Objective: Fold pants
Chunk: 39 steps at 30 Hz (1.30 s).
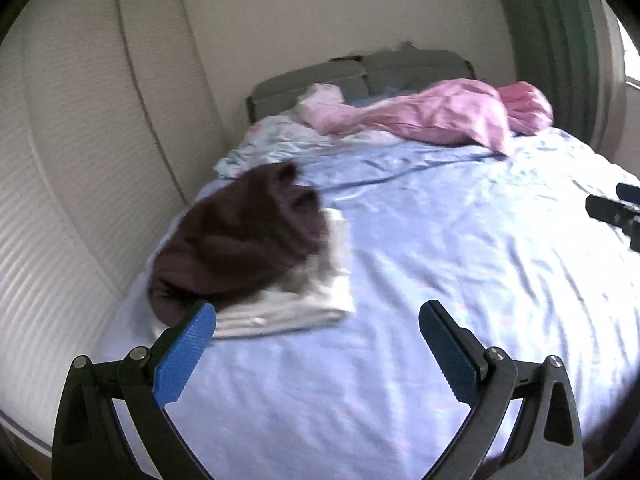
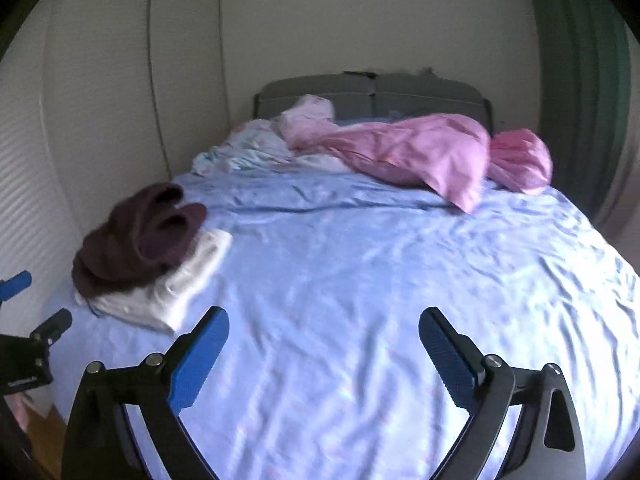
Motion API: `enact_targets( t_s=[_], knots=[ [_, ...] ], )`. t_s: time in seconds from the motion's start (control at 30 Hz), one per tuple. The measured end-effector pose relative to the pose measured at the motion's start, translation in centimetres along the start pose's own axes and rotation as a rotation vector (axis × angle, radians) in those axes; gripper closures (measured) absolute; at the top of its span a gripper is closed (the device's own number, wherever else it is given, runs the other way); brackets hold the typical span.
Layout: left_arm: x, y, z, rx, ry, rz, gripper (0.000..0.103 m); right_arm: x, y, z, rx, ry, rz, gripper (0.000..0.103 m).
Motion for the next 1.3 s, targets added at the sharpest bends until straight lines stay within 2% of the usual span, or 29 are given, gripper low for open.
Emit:
enact_targets(
  t_s=[0.13, 0.3, 0.4, 0.53, 0.6, 0.73, 0.9, 1.3],
  knots=[
    [0.9, -4.4, -2.8, 0.072, 0.005, -0.021, 0.0, 2.5, -2.5, -2.5, 0.025, 0.022, -0.001, 0.006],
    [1.3, -7.1, -5.5, 0.096, -0.004, -0.08, 0.0, 4.9, -5.1, -5.4, 0.014, 0.03, 0.026, 0.006],
    [1.3, -8.0, -6.8, 0.079, -0.019, -0.097, 0.0, 5.9, -6.6, -6.8, 0.025, 0.03, 0.043, 0.006],
    [1.3, -9.5, -8.6, 0.05, -0.049, -0.069, 0.0, 6.9, -8.3, -8.7, 0.039, -0.001, 0.078, 0.006],
    [1.3, -10.4, -9.4, 0.051, -0.068, -0.062, 0.0, 7.3, -9.0, -9.9, 0.034, -0.025, 0.1, 0.006],
    [1.6, -12.0, -10.2, 0.061, -0.069, -0.037, 0.0, 7.8, -9.9, -11.8, 0.084, -0.073, 0.088, 0.006],
    [1.9, -12.8, -10.7, 0.093, -0.062, -0.031, 0.0, 8.3, -10.3, -13.4, 0.097, -0.096, 0.086, 0.006],
    [1.7, -12.0, -10.4, 0.095, -0.049, -0.08, 0.0, 8.4, -10.1, -14.0, 0.125, -0.105, 0.059, 0.006]
  ],
)
Point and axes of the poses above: each gripper's, at about its wrist camera, not at the fingertips, and z roughly the way its jaws point, y to its left, x to its underside, the point moved 6 cm from there along z, roughly the way its jaws point, and after that the axes turned 11 degrees about -z, right-handed, at the moved point
